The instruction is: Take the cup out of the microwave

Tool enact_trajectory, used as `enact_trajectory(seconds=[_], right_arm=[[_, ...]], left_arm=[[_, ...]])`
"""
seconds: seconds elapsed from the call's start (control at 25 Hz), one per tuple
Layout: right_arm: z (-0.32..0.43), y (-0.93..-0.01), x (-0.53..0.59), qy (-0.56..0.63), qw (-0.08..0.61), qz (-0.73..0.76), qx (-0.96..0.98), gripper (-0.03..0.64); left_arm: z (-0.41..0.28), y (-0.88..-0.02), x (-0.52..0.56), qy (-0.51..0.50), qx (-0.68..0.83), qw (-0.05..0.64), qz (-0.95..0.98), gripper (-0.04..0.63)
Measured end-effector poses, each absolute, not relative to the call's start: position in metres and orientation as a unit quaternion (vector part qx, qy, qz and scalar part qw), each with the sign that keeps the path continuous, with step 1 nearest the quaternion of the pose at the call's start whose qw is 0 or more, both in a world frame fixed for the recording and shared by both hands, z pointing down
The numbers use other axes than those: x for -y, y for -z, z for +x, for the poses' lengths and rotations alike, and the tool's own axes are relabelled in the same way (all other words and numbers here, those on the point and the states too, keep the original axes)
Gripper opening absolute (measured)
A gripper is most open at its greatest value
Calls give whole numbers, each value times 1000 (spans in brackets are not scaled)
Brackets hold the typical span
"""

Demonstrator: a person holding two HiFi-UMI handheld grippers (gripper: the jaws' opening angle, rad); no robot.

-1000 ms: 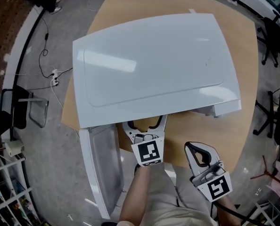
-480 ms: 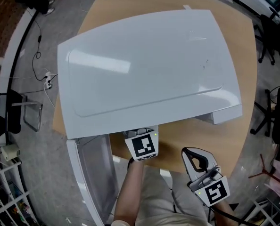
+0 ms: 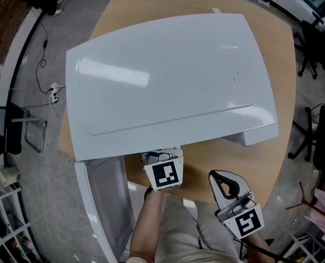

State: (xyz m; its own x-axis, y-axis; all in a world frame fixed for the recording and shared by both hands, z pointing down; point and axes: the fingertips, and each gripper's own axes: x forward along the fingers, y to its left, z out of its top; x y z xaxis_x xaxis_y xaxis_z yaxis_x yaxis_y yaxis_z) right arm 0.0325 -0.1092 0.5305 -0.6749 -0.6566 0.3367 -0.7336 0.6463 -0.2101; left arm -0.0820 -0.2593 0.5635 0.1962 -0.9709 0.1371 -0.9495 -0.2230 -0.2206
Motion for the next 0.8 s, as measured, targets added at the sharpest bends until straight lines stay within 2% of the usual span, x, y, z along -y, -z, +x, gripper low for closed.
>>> enact_trajectory(seconds=[0.32, 0.8], right_arm=[[37, -527, 106, -152, 143, 368, 906, 8], [47, -479, 93, -143, 127, 369, 910, 8]], left_arm=[[-74, -552, 224, 149, -608, 39, -779, 396], [-46, -504, 146, 158, -598, -4, -786, 396]])
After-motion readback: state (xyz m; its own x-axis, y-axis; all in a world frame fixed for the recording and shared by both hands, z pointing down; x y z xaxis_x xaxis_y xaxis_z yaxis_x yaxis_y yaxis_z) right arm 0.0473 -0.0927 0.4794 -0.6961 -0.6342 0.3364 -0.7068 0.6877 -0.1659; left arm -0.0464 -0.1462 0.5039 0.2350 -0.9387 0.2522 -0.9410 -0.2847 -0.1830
